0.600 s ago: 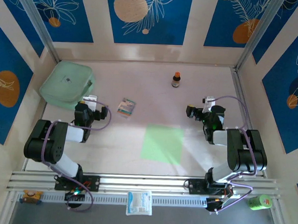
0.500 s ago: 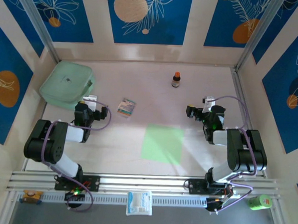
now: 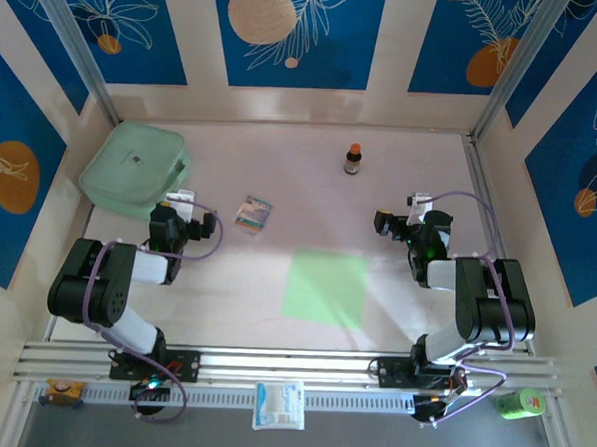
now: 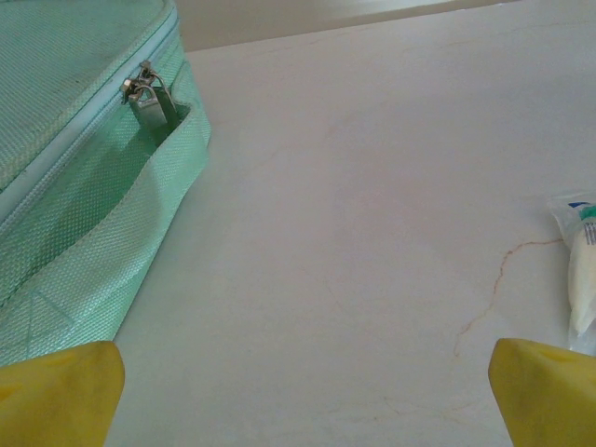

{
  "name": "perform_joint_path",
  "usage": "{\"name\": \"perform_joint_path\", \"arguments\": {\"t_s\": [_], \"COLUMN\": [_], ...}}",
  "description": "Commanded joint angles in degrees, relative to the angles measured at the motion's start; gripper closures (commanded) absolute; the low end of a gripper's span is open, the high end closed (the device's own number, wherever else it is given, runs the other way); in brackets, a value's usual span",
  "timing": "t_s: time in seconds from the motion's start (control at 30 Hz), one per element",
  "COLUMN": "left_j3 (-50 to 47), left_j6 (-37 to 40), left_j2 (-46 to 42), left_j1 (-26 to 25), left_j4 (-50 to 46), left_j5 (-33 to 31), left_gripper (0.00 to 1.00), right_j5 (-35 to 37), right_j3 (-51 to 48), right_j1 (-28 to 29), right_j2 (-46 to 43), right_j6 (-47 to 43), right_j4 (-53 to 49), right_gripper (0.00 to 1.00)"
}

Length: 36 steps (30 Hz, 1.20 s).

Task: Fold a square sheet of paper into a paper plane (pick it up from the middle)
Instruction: Move the square sheet of paper to the center of the table.

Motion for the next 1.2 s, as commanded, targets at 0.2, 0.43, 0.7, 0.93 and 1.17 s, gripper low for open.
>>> {"name": "perform_joint_path", "arguments": {"t_s": [0.2,0.43,0.7,0.93,1.17], "left_j3": [0.8,0.8,-2.8,-1.3,8.4], "left_j6": [-0.4,-0.3,1.8,-3.3,-17.5], "left_j2": [0.1,0.1,-4.2,-17.4,-25.8], "left_j1": [1.3,1.3,0.9,1.0,0.9], "left_j4": [0.9,0.8,3.9,-13.1,-35.8], "left_j5": [2.6,2.5,6.8,4.1,-0.4], "left_gripper": [0.00,0.00,0.00,0.00,0.00], "right_j5": [-1.0,-1.4,0.6,3.1,9.1], "right_j3": [1.0,1.1,-1.1,1.6,13.2], "right_j1": [-0.1,-0.4,1.8,2.9,6.1], "right_j2": [0.1,0.1,-1.0,-9.0,-22.6], "right_j6": [-0.3,-0.1,-2.3,-1.7,10.2], "right_j4": [0.1,0.0,2.9,-9.7,-43.5], "right_gripper": [0.01,0.01,0.01,0.01,0.01]}}
